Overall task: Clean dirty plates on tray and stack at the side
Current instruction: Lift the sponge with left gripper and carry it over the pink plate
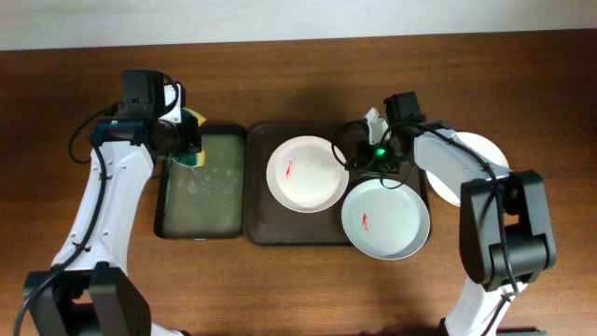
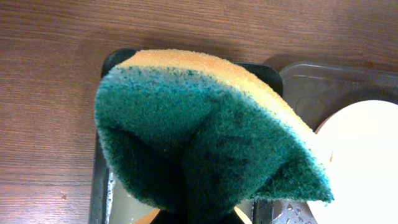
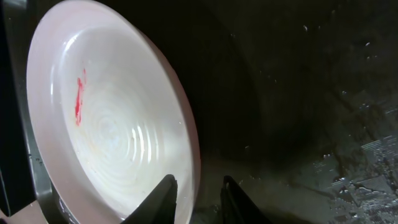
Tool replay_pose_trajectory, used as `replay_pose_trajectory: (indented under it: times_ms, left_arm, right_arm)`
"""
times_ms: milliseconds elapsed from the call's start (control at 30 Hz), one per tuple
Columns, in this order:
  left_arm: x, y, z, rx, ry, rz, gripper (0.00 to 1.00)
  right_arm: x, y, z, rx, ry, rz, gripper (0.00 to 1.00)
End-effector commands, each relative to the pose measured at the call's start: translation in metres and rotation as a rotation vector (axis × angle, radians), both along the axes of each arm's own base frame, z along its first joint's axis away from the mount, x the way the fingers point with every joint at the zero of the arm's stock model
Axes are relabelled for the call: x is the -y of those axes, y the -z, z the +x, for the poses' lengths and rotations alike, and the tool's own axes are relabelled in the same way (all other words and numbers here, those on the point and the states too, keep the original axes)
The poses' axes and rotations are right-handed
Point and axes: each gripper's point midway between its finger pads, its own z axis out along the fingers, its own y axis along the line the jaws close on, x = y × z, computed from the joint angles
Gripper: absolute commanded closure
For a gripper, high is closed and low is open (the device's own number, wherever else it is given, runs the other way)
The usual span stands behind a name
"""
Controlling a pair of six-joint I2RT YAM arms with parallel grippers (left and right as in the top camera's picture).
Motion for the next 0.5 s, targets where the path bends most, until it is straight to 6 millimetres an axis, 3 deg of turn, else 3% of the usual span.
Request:
replay_pose_trajectory:
  times_ms: [0, 100, 367, 467]
  left_arm:
    - [0.004, 0.000, 0.000, 0.000, 0.012, -0.025, 1.00]
    - [0.004, 0.000, 0.000, -0.001, 0.013, -0.028, 1.00]
    - [0.005, 0.004, -0.004, -0.022, 0.014, -0.028, 1.00]
    - [0.010, 0.029, -0.011, -0.093, 0.027, -0.027, 1.00]
  right_arm:
    - [-0.008, -0.001, 0.002, 0.015, -0.029, 0.017, 0.75]
    - [-0.012, 0.009, 0.000, -0.002, -0.038, 0.008, 0.79]
    - [-0.011, 0.010, 0.000, -0.003, -0.038, 0.007, 0.96]
    - [-0.012, 0.010, 0.000, -0.002, -0.038, 0.007, 0.96]
